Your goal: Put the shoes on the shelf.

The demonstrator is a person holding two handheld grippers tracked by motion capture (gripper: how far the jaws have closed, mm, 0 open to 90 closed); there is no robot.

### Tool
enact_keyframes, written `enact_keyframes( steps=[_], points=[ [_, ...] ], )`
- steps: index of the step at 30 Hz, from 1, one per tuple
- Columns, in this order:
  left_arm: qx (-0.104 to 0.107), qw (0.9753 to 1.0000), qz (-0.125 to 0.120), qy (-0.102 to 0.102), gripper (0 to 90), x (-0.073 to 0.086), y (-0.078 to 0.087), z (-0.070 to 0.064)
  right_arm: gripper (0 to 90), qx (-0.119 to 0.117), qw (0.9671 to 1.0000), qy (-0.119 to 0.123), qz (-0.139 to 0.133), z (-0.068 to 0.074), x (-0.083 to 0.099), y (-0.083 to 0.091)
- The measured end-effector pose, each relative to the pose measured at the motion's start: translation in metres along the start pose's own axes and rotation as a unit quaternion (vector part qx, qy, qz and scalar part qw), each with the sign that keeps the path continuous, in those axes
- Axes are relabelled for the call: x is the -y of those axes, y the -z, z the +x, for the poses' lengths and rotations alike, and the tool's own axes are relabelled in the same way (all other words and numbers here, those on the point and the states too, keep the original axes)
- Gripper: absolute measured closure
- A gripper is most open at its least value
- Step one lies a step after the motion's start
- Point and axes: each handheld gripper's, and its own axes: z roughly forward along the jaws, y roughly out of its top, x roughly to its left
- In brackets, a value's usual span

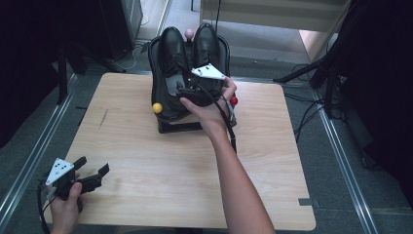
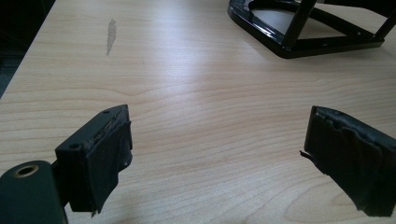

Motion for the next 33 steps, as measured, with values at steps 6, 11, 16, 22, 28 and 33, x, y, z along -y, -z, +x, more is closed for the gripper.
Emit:
enact_keyframes(
  steps=[6,11,16,22,28,33],
  points=[
    [0.0,1.0,0.0,0.001,8.6,0.0,0.0,0.0,0.3,-0.016,0.9996,-0.022,0.001,-0.008,0.004,0.018],
    [0.0,1.0,0.002,-0.001,8.6,0.0,0.0,0.0,0.0,-0.017,0.9996,-0.022,0.001,-0.015,0.012,0.034],
    [0.0,1.0,0.002,-0.003,8.6,0.0,0.0,0.0,0.0,-0.013,0.9996,-0.026,0.003,-0.027,0.022,0.052],
    [-0.001,1.0,0.004,-0.004,8.6,0.0,0.0,-0.001,0.0,-0.003,0.9996,-0.028,0.002,-0.042,0.035,0.072],
    [-0.002,1.0,0.006,-0.005,8.6,0.0,0.0,-0.001,0.0,0.006,0.9994,-0.033,0.005,-0.059,0.049,0.09],
    [-0.002,1.0,0.006,-0.005,8.6,0.0,0.0,-0.001,0.0,0.018,0.9992,-0.035,0.005,-0.073,0.063,0.101]
  ],
)
